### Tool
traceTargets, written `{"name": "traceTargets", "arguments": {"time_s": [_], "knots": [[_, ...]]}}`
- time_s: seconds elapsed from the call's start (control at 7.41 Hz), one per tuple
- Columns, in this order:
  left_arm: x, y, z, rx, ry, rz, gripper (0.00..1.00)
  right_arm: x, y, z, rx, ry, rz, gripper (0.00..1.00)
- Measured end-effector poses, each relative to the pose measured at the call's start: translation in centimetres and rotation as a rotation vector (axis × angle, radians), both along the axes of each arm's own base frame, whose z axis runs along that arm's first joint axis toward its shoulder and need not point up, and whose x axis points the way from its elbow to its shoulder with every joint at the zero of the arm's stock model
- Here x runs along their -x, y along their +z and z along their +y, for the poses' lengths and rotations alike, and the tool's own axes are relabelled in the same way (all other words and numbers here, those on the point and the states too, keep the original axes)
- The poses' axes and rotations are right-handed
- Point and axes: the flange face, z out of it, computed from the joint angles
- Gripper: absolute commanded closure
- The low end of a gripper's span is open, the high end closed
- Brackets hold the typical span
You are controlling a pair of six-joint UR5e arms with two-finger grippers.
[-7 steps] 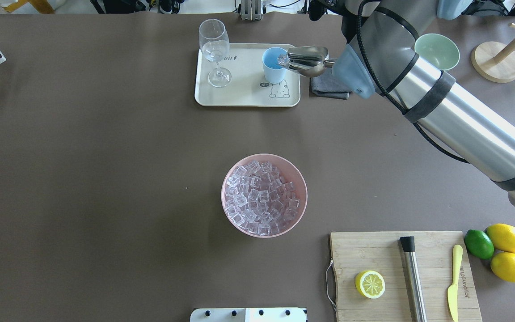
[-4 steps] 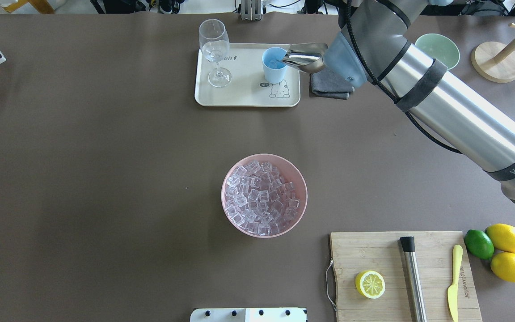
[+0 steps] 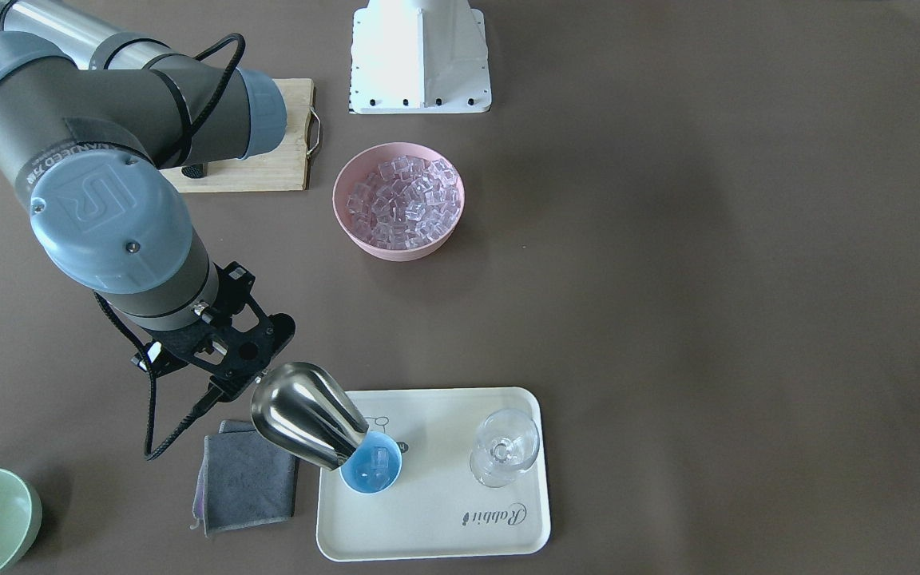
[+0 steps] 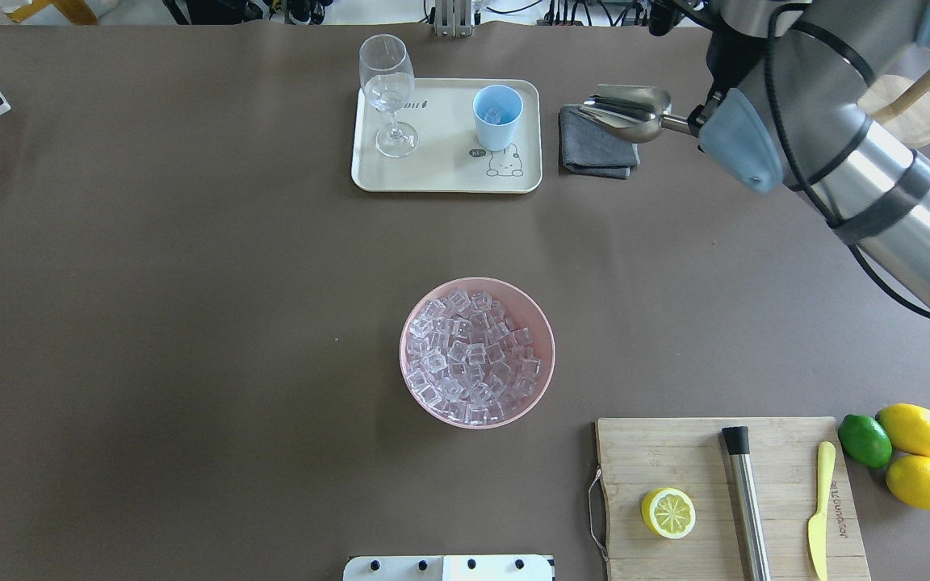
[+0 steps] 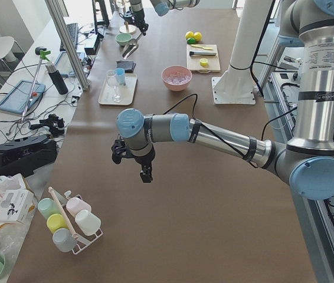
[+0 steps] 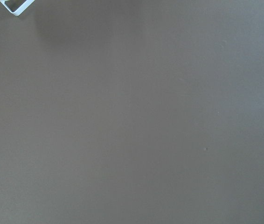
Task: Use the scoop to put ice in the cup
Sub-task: 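Carry the empty scoop back toward its spot with the right gripper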
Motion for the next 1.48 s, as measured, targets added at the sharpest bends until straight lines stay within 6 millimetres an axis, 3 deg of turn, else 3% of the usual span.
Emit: {"name": "traceTargets", "arguments": {"time_s": [0.4, 0.81, 1.08, 1.48], "knots": [[2.2, 0.6, 0.4, 0.009, -0.044, -0.003, 0.02, -7.1, 9.4, 9.4, 0.118, 0.295, -0.054, 1.00], [2.5, -0.4, 0.2, -0.008, -0.053, 0.001, 0.02, -11.5, 18.6, 16.0, 0.264, 0.564, -0.103, 1.00], [2.7, -1.2, 0.5, -0.024, -0.058, 0.002, 0.02, -13.1, 22.3, 18.2, 0.315, 0.704, -0.107, 1.00], [3.2, -0.2, 1.4, 0.027, -0.092, -0.006, 0.02, -12.7, 25.8, 17.8, 0.365, 0.757, -0.094, 1.00]]}}
